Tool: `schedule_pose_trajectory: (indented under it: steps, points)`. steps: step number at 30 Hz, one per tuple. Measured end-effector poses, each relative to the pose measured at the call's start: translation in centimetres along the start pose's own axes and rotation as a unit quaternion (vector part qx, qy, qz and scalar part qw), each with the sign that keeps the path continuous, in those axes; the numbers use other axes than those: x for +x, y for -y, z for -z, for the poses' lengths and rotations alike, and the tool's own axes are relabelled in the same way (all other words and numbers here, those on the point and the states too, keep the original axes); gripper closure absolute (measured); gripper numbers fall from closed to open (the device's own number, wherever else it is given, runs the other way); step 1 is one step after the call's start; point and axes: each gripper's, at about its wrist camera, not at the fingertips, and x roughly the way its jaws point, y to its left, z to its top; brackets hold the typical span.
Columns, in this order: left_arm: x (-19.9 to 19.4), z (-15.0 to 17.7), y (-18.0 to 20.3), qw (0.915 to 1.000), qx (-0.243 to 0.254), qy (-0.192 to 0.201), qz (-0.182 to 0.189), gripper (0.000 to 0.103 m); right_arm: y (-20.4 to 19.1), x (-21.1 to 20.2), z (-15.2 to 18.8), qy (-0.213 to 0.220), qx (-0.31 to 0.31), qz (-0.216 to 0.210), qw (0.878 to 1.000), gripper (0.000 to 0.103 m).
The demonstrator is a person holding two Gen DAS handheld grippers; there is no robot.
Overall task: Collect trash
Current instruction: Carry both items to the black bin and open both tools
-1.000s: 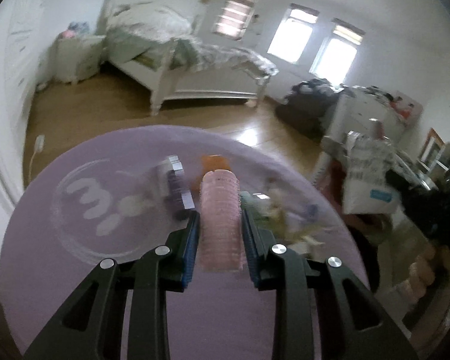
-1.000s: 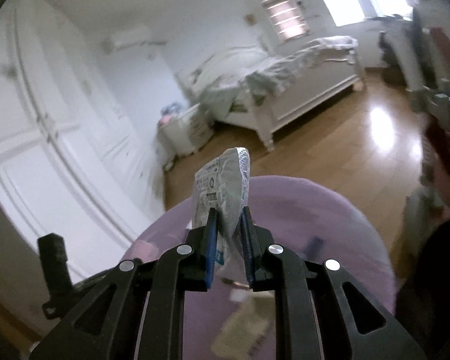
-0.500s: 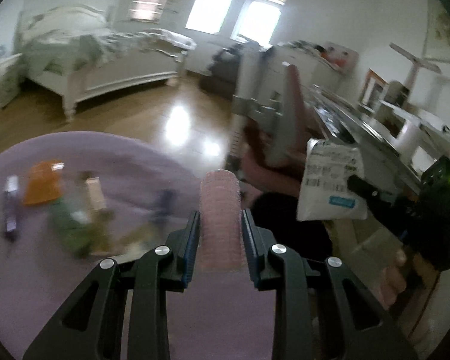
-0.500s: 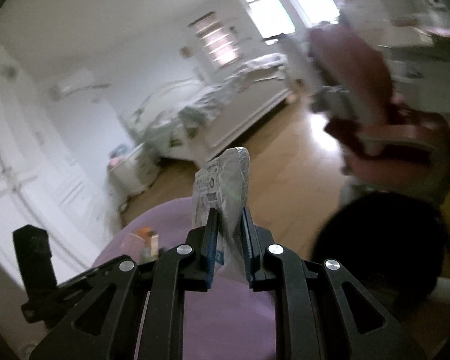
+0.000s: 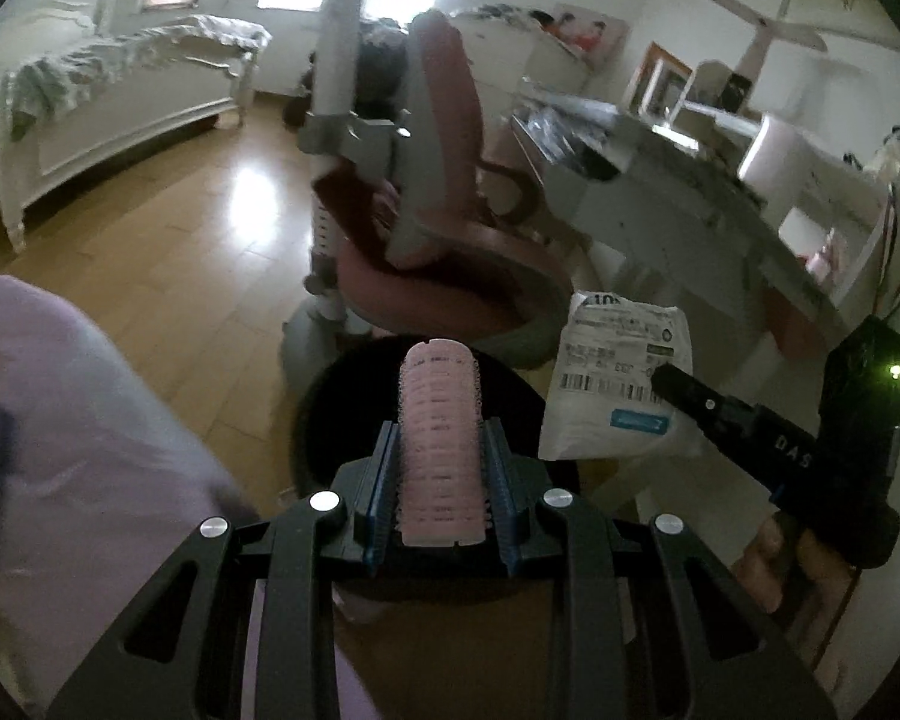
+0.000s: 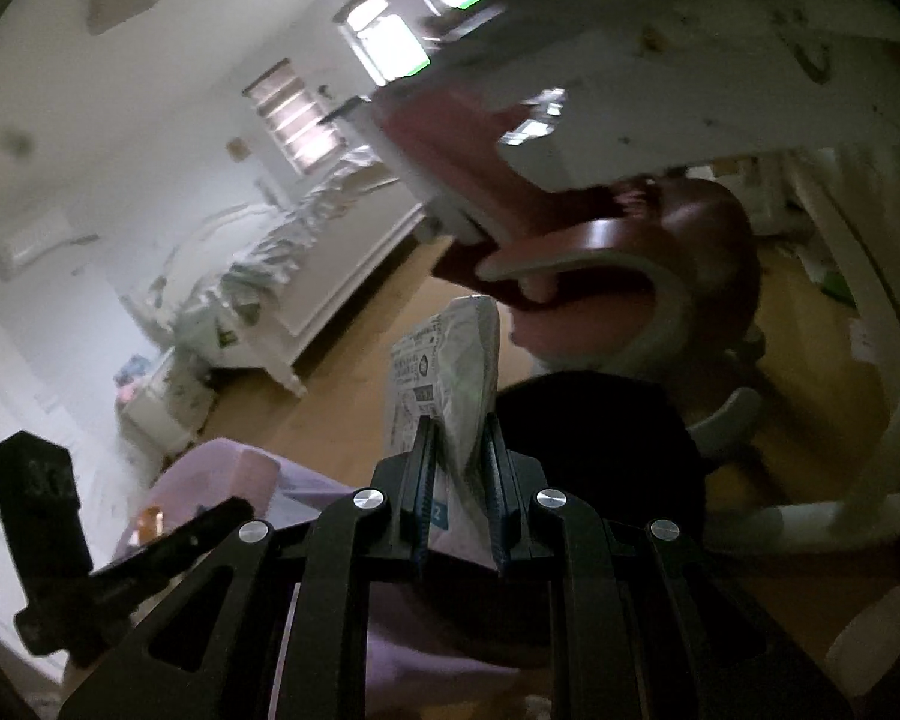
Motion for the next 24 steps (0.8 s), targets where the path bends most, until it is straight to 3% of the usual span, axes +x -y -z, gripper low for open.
schedule_pose_trajectory:
  steps: [20,24]
  points:
    - [7.6,-0.4,3.2,0.999,0.012,-0.043,0.008,0.074,3.3,2.6,1.5,-0.038,0.008,0.038,0.999,0.087]
    - [7.7,-0.3,3.4,0.9984,0.025,-0.046,-0.02,0.067,3.1,3.2,1.6,-0.047,0.003,0.045,0.998,0.078]
